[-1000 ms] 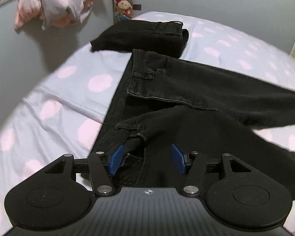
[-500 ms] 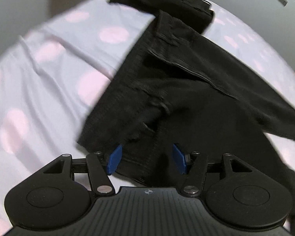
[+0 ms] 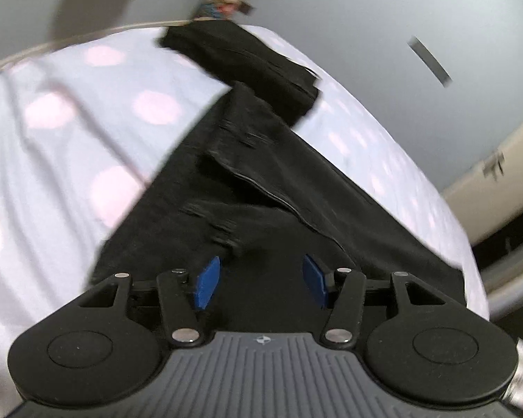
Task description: Fold clothes
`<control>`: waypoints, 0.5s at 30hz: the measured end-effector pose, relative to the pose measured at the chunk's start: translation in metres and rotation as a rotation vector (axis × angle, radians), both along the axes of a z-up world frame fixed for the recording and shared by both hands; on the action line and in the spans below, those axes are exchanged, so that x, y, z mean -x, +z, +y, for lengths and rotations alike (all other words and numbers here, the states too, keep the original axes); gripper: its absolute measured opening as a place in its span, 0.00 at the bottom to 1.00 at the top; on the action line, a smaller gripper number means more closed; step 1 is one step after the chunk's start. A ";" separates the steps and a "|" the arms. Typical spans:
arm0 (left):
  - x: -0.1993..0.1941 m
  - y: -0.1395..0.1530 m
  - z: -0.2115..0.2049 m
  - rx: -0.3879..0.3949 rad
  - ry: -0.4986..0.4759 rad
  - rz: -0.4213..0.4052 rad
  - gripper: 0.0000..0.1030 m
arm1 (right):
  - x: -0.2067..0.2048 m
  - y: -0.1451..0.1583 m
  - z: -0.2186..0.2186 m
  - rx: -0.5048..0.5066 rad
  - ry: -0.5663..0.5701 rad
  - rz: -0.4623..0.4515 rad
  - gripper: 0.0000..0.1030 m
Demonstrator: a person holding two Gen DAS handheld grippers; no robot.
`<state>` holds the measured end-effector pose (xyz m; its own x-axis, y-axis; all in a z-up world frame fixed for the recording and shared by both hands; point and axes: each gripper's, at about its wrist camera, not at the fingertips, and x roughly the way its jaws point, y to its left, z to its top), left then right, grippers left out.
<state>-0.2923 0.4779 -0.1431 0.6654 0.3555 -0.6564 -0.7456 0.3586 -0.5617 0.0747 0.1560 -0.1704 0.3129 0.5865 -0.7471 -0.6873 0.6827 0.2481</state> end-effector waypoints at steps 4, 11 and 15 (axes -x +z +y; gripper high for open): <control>0.025 -0.017 0.018 0.134 0.067 -0.082 0.60 | -0.005 -0.006 -0.004 -0.044 0.003 -0.102 0.61; 0.037 -0.040 0.042 0.267 0.123 -0.201 0.60 | -0.015 -0.030 -0.005 -0.112 -0.006 -0.083 0.61; 0.039 -0.024 0.052 0.158 0.223 -0.233 0.61 | -0.014 -0.035 -0.002 -0.126 0.004 -0.067 0.61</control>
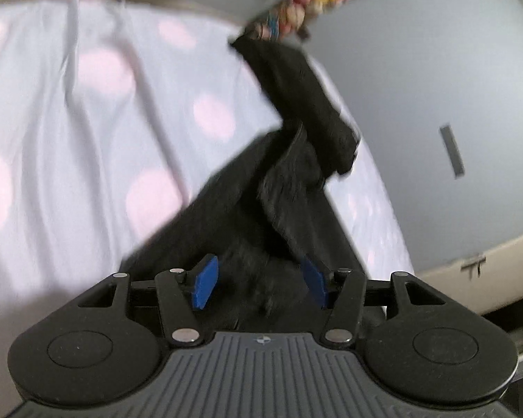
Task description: Fold clothes
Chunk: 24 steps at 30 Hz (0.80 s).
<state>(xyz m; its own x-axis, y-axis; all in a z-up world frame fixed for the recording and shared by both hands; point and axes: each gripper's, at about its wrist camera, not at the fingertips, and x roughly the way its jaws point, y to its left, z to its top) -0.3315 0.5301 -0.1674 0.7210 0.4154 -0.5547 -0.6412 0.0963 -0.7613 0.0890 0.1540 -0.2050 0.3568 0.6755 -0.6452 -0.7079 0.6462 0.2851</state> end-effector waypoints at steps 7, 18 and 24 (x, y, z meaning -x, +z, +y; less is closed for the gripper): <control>-0.040 -0.017 0.042 0.012 -0.139 0.187 0.63 | 0.000 -0.012 0.003 -0.006 0.000 0.028 0.61; -0.046 -0.054 0.055 0.189 -0.233 -0.279 0.61 | 0.000 -0.027 0.011 0.007 -0.020 0.053 0.62; -0.058 -0.085 0.061 0.283 -0.114 -0.162 0.32 | 0.001 -0.028 0.013 0.015 -0.013 0.040 0.62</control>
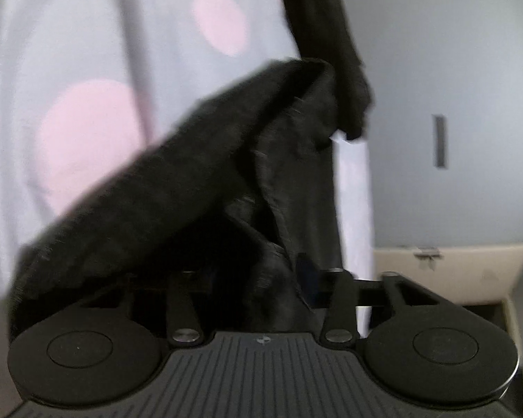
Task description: Fold clothes
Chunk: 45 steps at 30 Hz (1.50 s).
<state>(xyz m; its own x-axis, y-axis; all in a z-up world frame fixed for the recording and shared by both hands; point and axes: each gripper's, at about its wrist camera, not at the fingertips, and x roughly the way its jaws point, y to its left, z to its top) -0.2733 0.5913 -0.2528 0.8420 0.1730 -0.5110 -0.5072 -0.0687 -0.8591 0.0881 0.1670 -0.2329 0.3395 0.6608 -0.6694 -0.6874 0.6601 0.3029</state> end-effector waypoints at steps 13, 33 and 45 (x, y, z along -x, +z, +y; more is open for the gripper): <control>-0.079 0.047 -0.042 -0.670 -0.133 0.646 0.17 | 0.000 0.000 0.001 0.003 0.000 -0.002 0.62; -0.054 0.096 -0.103 -0.775 -0.061 0.689 0.53 | -0.123 0.121 -0.147 0.290 -0.231 -0.003 0.62; -0.064 0.080 -0.129 -0.713 -0.075 0.680 0.53 | -0.230 0.026 -0.213 0.362 -0.431 0.387 0.61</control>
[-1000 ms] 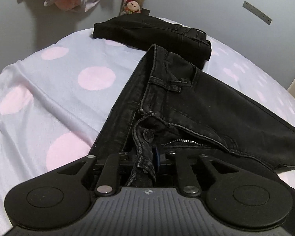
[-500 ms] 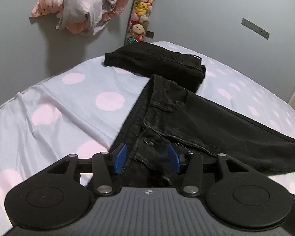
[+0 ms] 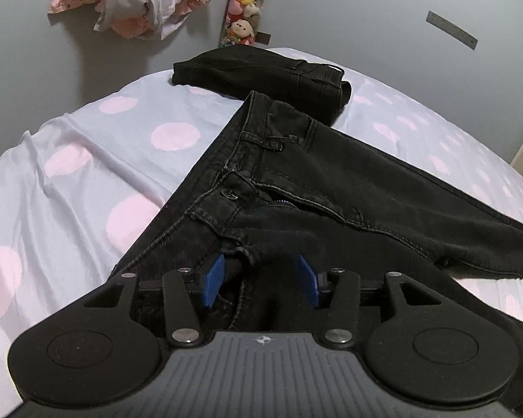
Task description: Fold clothes
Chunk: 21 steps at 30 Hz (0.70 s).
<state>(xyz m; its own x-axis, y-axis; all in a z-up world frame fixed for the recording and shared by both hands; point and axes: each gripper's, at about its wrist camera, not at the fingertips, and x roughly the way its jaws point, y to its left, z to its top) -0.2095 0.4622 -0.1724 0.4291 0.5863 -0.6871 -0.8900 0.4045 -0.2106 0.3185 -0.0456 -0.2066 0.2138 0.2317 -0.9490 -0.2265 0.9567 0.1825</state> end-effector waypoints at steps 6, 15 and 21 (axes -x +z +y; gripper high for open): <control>0.009 -0.005 -0.002 0.064 0.035 -0.062 0.53 | 0.000 -0.008 -0.006 -0.048 -0.014 0.010 0.11; 0.003 -0.008 -0.006 0.041 0.026 -0.029 0.53 | -0.010 0.084 0.019 -0.082 0.040 -0.387 0.09; 0.005 -0.003 -0.008 0.015 0.014 -0.024 0.51 | -0.058 0.077 0.067 0.084 0.036 -0.512 0.00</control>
